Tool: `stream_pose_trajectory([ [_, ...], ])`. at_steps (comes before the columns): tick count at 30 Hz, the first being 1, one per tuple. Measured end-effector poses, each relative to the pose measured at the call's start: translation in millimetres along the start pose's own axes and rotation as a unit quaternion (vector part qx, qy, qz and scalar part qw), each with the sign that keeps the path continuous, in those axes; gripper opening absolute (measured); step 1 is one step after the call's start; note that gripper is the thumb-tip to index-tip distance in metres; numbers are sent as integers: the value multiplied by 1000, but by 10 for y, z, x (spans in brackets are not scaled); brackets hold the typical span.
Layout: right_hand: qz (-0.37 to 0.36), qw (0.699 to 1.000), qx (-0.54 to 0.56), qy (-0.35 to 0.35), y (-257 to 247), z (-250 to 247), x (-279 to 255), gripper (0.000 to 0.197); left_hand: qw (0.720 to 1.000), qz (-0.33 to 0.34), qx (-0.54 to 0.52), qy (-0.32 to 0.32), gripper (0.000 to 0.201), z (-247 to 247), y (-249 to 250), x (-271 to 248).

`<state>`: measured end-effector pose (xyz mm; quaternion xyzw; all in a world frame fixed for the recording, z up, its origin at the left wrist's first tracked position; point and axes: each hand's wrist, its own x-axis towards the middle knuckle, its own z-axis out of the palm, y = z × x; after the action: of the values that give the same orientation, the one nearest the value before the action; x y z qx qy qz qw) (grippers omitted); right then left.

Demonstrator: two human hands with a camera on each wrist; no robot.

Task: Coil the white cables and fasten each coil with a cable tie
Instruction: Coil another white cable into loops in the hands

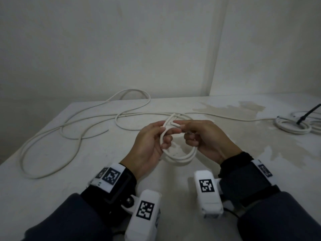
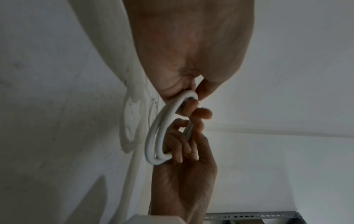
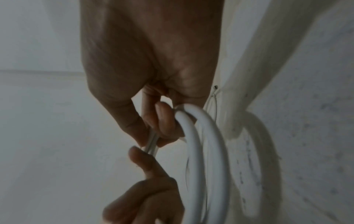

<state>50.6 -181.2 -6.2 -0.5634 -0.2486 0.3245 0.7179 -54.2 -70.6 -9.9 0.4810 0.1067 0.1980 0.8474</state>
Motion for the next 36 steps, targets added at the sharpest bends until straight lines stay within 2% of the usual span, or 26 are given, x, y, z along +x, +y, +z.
stream_pose_trajectory([
  [2,-15,1000,19,19,-1,-20,11,21,1000,-11,-24,3,29,4,-13,-1],
  [4,-44,993,93,66,-7,-69,46,20,998,-40,-53,0,32,-9,-45,-5],
  [6,-75,975,181,110,-6,-121,91,21,996,-81,-41,-25,36,-19,-78,-31],
  [8,-97,956,237,144,9,-148,117,26,994,-93,-4,-49,41,7,-99,-61],
  [11,-106,943,270,164,29,-142,122,24,998,-55,12,-42,42,40,-127,-55],
  [16,-89,926,337,147,23,-129,117,13,999,5,14,39,39,19,-142,15],
  [21,-81,893,406,175,15,-213,134,12,992,-6,109,56,37,8,-164,3],
  [24,-88,920,353,145,-1,-211,122,12,990,7,134,52,37,-19,-139,6],
  [29,-40,984,163,53,-14,-123,53,17,991,54,92,75,39,-115,-15,51],
  [32,-28,996,79,29,-21,-85,24,16,993,56,74,77,39,-150,1,82],
  [36,-19,998,37,38,-18,-75,16,18,994,26,86,59,40,-144,-10,79],
])
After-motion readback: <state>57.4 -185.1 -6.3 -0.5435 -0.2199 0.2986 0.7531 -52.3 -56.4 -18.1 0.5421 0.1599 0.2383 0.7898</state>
